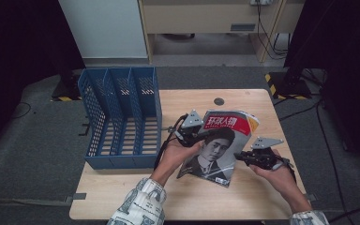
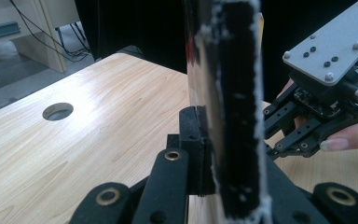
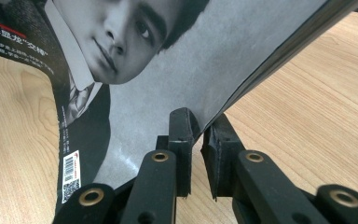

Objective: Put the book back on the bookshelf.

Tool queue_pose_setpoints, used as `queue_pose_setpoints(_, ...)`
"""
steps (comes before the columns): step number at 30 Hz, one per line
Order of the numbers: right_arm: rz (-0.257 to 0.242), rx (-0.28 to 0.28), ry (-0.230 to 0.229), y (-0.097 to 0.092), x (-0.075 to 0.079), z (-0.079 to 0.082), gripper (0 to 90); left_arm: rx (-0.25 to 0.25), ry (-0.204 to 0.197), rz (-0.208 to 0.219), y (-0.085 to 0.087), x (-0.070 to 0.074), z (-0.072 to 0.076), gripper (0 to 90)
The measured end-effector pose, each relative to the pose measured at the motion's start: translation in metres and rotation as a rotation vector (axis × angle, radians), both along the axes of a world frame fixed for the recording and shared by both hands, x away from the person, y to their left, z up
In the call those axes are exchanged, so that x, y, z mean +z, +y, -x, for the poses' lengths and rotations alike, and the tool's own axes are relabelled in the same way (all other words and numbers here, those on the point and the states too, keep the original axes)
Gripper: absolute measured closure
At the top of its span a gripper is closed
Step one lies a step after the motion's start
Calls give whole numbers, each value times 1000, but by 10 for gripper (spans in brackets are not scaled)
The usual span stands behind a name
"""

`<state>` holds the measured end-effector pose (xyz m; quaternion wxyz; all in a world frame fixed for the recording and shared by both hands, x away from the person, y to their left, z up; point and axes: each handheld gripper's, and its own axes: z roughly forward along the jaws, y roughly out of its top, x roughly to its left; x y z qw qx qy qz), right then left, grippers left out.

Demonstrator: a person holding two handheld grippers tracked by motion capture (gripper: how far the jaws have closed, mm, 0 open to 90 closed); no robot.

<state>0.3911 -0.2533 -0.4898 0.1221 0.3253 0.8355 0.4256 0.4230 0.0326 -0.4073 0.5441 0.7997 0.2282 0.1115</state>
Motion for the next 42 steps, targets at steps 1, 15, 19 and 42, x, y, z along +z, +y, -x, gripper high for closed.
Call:
queue_pose_setpoints(1,1,2,2,0,0,0,824,3,-2,0,0,0,0,862)
queue_pose_setpoints(15,49,8,-20,-1,20,-1,852,20,-2,52,11,-2,-1,860)
queue_pose_setpoints(19,64,6,-36,-2,26,0,860,12,-10,69,13,-2,-1,857)
queue_pose_setpoints(42,96,23,-75,3,38,2,872,2,-16,131,24,2,-1,821)
